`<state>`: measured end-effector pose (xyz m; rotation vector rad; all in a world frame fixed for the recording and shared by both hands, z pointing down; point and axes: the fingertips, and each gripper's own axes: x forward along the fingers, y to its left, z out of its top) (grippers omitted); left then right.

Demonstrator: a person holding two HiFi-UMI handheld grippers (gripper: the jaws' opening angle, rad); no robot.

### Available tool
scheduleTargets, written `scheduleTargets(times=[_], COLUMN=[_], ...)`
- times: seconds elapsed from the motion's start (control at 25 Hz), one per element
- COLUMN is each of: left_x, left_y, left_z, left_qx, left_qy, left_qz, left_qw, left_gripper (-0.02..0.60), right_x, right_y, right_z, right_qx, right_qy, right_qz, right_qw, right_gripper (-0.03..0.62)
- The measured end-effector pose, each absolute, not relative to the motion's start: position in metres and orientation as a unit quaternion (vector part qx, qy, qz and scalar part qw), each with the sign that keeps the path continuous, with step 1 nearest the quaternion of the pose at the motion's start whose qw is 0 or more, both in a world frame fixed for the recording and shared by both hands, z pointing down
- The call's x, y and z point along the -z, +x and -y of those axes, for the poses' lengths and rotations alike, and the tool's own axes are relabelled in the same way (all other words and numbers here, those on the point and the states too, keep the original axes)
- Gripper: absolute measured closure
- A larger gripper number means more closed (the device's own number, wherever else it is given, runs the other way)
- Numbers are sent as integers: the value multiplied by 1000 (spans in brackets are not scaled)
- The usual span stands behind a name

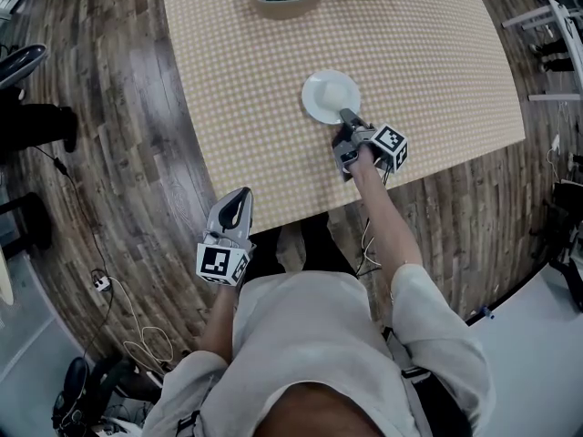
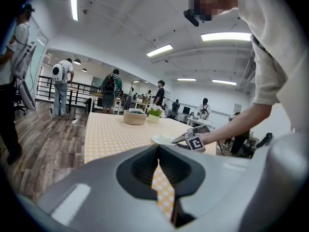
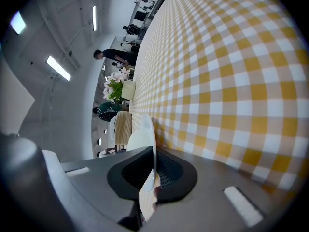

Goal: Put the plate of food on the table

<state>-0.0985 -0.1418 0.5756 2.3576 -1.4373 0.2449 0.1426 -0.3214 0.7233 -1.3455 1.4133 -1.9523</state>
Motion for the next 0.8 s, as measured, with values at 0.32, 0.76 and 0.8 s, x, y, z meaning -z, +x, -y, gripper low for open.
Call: scheduleTargets(times=[0.32, 0.76, 0.8], left_x=[-574, -580, -580], left_y=[-98, -97, -96], left_z=[137, 133, 135], left_qx=[-84, -86, -85], left_qy=[837, 839, 839], left_qz=[509, 503, 502], left_qw=[185, 191, 192], left_gripper=[571, 572, 572], right_x=[-713, -698, -698], right_y=[148, 137, 133], right_z=[319, 318, 318], right_qx=[679, 656, 651], right_qy=[-464, -400, -396], right_qz=[-517, -592, -608], right_qw=[238, 243, 224], right_gripper=[567, 437, 437])
